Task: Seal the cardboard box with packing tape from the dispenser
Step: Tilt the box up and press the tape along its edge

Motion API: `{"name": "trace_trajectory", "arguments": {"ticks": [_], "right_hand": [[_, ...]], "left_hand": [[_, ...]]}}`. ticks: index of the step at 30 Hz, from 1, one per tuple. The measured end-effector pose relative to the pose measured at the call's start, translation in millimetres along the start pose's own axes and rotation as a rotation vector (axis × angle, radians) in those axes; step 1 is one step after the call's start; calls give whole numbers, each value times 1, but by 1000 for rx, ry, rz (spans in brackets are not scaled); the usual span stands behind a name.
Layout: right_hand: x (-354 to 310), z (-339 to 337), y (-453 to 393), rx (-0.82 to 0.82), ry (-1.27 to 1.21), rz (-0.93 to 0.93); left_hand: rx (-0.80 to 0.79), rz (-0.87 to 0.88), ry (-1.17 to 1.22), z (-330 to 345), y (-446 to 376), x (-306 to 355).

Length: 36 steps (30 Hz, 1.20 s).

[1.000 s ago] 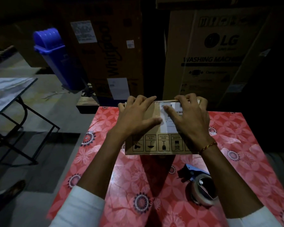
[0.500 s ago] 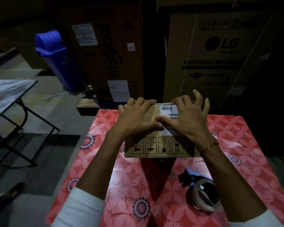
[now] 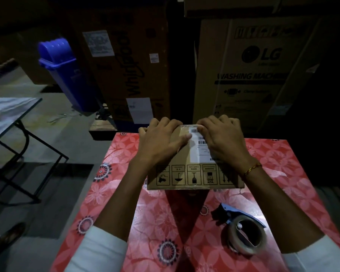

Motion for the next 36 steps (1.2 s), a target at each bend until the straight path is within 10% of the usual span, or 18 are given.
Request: {"name": "trace_trajectory", "arguments": {"ticks": [10, 30, 36], "right_hand": [[-4, 1, 1, 93, -48, 47], [-4, 1, -5, 135, -3, 111], [-3, 4, -4, 61, 50, 26]], "left_hand": [[296, -126, -88, 1, 6, 9], [371, -146, -103, 1, 4, 10], [181, -5, -137, 4, 7, 4]]}}
Point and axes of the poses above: each hand's wrist, its own y-axis away from the middle knuckle, its own z-axis out of the palm, x = y × z, the point moved 6 cm from there along -y, towards the middle knuckle
